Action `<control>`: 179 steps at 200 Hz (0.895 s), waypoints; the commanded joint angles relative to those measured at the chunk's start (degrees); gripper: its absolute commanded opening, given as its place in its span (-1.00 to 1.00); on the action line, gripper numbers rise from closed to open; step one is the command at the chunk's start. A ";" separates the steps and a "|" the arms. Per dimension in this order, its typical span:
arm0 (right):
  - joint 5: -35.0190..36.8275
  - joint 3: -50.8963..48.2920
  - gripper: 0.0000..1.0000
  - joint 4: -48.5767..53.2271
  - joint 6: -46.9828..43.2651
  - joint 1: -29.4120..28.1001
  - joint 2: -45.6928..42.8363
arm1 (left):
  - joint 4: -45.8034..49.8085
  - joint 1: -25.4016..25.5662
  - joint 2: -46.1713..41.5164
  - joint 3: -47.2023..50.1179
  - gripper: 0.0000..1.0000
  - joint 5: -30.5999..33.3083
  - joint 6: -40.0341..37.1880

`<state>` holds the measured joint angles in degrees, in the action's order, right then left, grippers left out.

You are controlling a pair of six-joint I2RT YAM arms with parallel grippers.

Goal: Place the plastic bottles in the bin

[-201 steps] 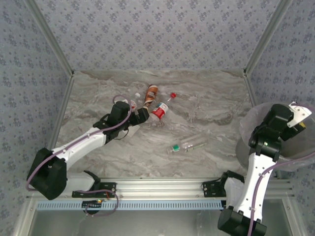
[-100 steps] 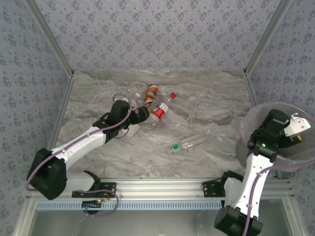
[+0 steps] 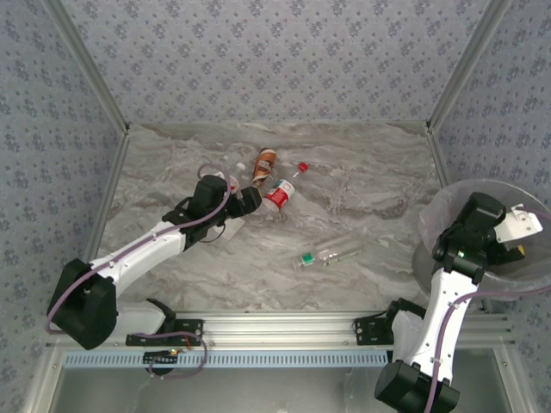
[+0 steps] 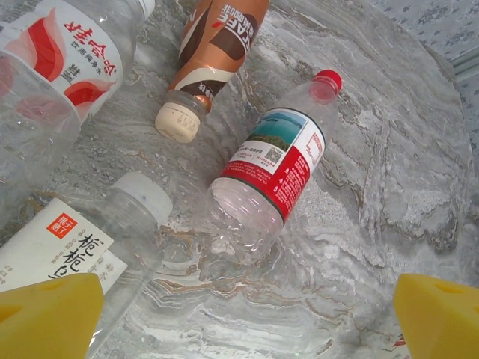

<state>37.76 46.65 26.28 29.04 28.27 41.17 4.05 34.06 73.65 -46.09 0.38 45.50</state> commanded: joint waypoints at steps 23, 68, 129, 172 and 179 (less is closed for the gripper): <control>-7.07 4.26 0.87 3.26 -0.64 0.16 -1.18 | -0.10 -0.38 1.47 -2.35 0.99 -2.57 -1.55; -10.79 6.95 1.00 4.84 -1.00 -0.74 -1.69 | -0.14 -0.34 1.59 -2.36 0.99 -2.99 -1.85; -17.82 9.81 1.00 3.41 -4.10 -6.69 -1.28 | 0.16 0.86 1.94 -2.87 0.99 -2.66 -3.88; -17.93 12.59 1.00 2.20 -10.72 -15.37 1.08 | 0.84 3.89 2.79 -4.66 0.99 -1.21 -7.18; -18.11 13.31 1.00 2.60 -11.44 -16.57 1.67 | 0.94 4.42 2.94 -5.02 0.99 -0.88 -7.88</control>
<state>20.82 56.62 29.41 22.72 15.05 41.45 4.49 36.71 76.09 -48.12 -1.78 41.08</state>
